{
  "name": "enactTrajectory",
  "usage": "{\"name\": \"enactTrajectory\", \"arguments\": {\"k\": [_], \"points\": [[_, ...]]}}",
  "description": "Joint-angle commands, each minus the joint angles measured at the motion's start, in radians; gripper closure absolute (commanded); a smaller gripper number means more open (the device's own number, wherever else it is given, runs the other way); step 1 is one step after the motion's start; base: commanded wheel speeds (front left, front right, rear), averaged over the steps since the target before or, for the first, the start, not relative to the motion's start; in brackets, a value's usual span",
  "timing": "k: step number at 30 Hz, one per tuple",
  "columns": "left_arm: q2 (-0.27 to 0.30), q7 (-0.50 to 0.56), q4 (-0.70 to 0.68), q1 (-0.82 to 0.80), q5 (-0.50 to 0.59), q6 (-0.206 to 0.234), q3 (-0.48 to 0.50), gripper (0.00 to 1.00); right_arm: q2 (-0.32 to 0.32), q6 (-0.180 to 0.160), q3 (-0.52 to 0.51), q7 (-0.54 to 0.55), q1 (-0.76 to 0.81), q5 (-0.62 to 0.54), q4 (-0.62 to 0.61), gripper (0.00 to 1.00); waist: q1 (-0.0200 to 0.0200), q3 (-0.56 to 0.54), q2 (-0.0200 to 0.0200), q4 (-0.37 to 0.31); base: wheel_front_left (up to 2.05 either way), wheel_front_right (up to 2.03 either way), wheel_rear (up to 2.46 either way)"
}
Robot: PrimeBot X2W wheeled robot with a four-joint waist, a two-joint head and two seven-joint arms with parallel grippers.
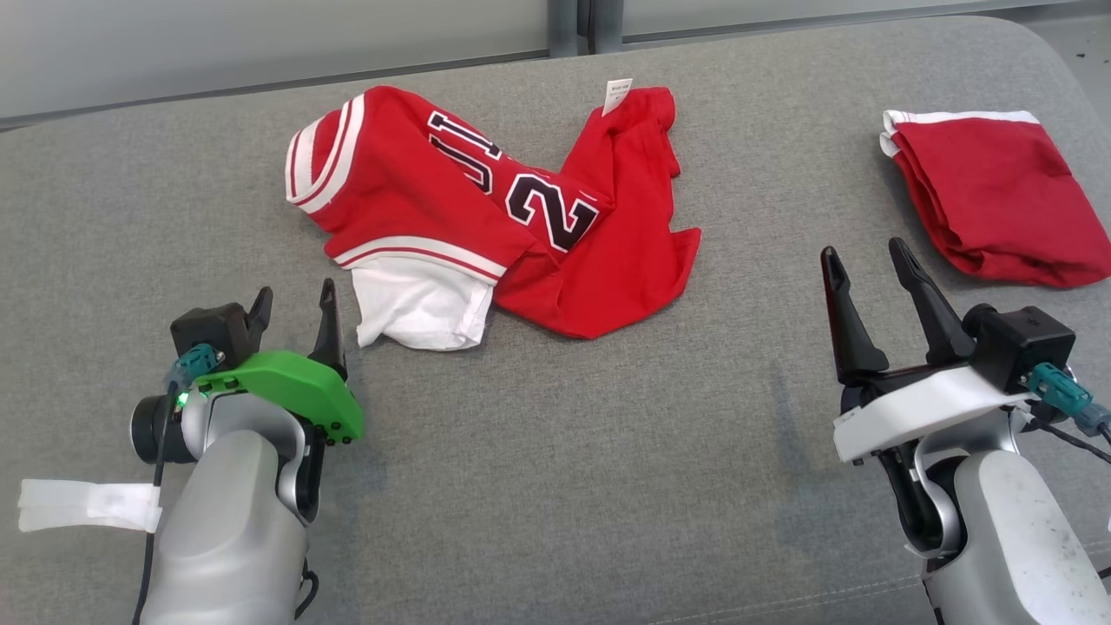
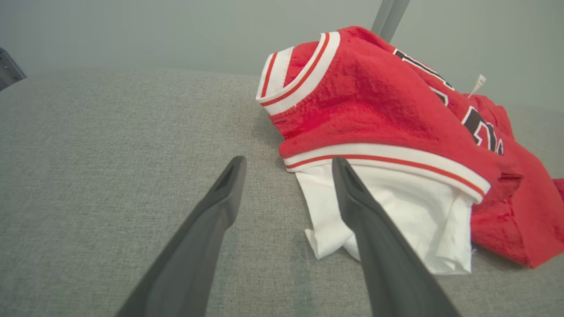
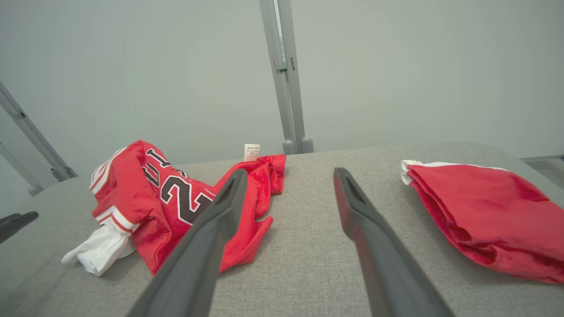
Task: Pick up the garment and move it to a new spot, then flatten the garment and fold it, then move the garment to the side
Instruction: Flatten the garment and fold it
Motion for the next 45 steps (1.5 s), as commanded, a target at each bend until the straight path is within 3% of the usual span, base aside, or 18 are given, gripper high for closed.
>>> {"name": "enactTrajectory", "arguments": {"k": [1, 11, 24, 25, 27, 29, 30, 38, 45], "points": [[-0.004, 0.007, 0.012, 0.01, -0.014, -0.004, 0.005, 0.0, 0.001, -0.001, -0.002, 0.005, 0.021, -0.004, -0.009, 0.0, 0.0, 0.005, 0.0001, -0.01, 0.0, 0.0, 0.0], [-0.018, 0.046, 0.102, -0.019, -0.074, -0.014, -0.004, 0.0, 0.005, -0.001, -0.008, 0.018, 0.014, -0.009, -0.042, 0.0, 0.0, 0.045, 0.0001, -0.069, 0.0, 0.0, 0.0], [-0.025, 0.043, 0.19, -0.049, -0.141, -0.018, 0.008, 0.0, 0.008, -0.001, -0.012, 0.013, 0.003, -0.009, -0.043, 0.0, 0.0, 0.059, 0.0001, -0.092, 0.0, 0.0, 0.0], [-0.025, 0.041, 0.193, -0.054, -0.149, -0.02, 0.01, 0.02, 0.008, -0.001, -0.011, 0.013, 0.002, -0.009, -0.042, 0.0, 0.0, 0.059, 0.0001, -0.092, 0.0, 0.0, 0.0], [-0.026, 0.038, 0.197, -0.063, -0.158, -0.025, 0.007, 0.41, 0.009, -0.001, -0.01, 0.013, 0.001, -0.008, -0.04, 0.0, 0.0, 0.059, 0.0001, -0.094, 0.0, 0.0, 0.0], [-0.026, 0.035, 0.202, -0.063, -0.179, -0.033, 0.01, 0.7, 0.009, -0.001, -0.011, 0.011, 0.002, -0.008, -0.038, 0.0, 0.0, 0.058, 0.0001, -0.094, 0.0, 0.0, 0.0], [-0.026, 0.035, 0.205, -0.065, -0.19, -0.033, 0.011, 1.0, 0.009, -0.001, -0.012, 0.011, 0.002, -0.008, -0.037, 0.0, 0.0, 0.058, 0.0001, -0.094, 0.0, 0.0, 0.0], [-0.027, 0.018, 0.189, -0.06, -0.237, -0.044, -0.018, 1.0, 0.008, -0.001, -0.02, 0.006, 0.008, -0.007, -0.034, 0.0, 0.0, 0.051, 0.0001, -0.076, 0.0, 0.0, 0.0], [-0.02, -0.008, 0.061, 0.026, -0.259, -0.047, -0.006, 1.0, 0.011, -0.001, -0.025, 0.013, 0.033, -0.003, -0.019, 0.0, 0.0, 0.02, 0.0001, -0.028, 0.0, 0.0, 0.0]]}}
